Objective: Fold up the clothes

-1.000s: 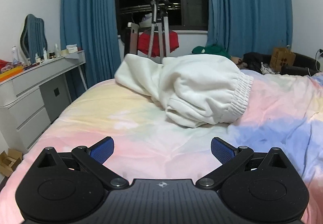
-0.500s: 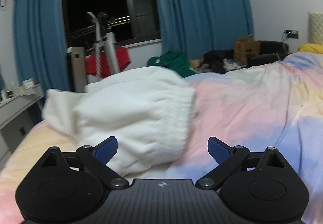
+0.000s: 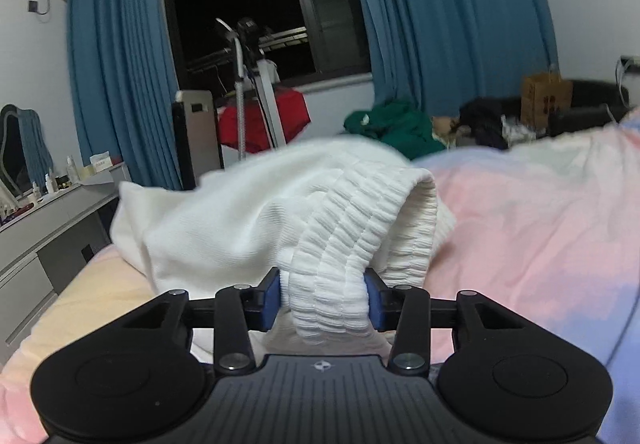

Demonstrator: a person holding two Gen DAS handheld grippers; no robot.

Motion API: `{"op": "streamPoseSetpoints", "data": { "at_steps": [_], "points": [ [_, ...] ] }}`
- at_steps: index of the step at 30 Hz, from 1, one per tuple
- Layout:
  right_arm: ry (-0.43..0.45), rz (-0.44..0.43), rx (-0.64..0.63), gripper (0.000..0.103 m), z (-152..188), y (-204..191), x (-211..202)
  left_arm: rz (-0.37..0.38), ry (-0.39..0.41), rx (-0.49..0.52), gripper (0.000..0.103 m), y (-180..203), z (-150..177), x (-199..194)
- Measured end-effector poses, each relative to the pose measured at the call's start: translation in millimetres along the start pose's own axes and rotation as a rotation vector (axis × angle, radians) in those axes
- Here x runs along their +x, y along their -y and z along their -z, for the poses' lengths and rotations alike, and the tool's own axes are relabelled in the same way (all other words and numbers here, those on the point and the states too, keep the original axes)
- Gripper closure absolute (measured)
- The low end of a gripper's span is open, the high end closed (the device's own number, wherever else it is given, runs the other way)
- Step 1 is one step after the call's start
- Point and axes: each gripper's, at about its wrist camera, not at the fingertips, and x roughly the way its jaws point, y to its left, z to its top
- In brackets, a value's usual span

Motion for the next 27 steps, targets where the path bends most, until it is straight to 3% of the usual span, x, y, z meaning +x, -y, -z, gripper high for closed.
{"op": "streamPoseSetpoints", "data": {
  "at_steps": [4, 8, 12, 16, 23, 27],
  "points": [
    [0.03, -0.08, 0.0, 0.0, 0, -4, -6, 0.011, 0.069, -0.071, 0.06, -36, -16, -34],
    [0.034, -0.146, -0.014, 0.0, 1, -14, -14, 0.036, 0.07, -0.183, 0.061, -103, -26, -71],
    [0.012, -0.255, -0.033, 0.0, 4, -26, -21, 0.012, -0.049, -0.306, 0.061, -177, -14, -77],
    [-0.065, -0.291, -0.079, 0.0, 11, -43, -16, -0.007, -0.171, -0.415, 0.061, -236, 18, -62],
    [-0.183, -0.285, -0.217, 0.0, 33, -73, 5, -0.01, -0.226, -0.49, 0.061, -284, 54, -74],
    [-0.216, -0.197, -0.39, 0.0, 52, -96, 23, 0.022, -0.204, -0.507, 0.055, -276, 54, -103]
  ]
}}
